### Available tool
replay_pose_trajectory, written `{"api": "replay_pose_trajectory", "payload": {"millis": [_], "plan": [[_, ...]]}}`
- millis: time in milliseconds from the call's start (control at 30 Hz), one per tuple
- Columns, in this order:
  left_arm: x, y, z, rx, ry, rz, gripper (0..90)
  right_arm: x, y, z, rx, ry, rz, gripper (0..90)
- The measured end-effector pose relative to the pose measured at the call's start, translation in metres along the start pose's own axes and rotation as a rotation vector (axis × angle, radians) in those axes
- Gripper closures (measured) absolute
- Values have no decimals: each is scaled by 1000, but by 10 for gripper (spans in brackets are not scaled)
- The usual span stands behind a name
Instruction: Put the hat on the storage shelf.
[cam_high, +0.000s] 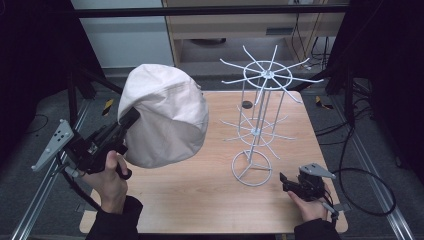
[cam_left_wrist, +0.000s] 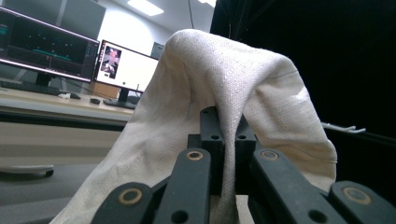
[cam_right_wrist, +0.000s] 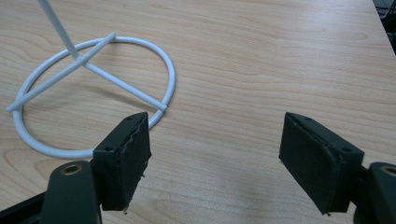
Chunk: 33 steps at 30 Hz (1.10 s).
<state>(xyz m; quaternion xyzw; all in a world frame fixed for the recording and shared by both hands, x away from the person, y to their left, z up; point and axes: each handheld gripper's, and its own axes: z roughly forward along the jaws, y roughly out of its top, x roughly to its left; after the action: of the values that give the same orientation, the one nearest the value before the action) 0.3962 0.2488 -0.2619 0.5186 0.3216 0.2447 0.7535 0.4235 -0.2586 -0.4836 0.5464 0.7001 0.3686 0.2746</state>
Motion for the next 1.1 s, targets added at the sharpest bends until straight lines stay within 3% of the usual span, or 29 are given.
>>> {"api": "replay_pose_trajectory", "payload": {"millis": [300,1100], "plan": [[-6,11,4,-49,-29,-10,877,-1,0,0,-3,1,-2,246],[-17,30,23,-124,-86,-45,877,-1,-1,2,0,7,1,246]]}}
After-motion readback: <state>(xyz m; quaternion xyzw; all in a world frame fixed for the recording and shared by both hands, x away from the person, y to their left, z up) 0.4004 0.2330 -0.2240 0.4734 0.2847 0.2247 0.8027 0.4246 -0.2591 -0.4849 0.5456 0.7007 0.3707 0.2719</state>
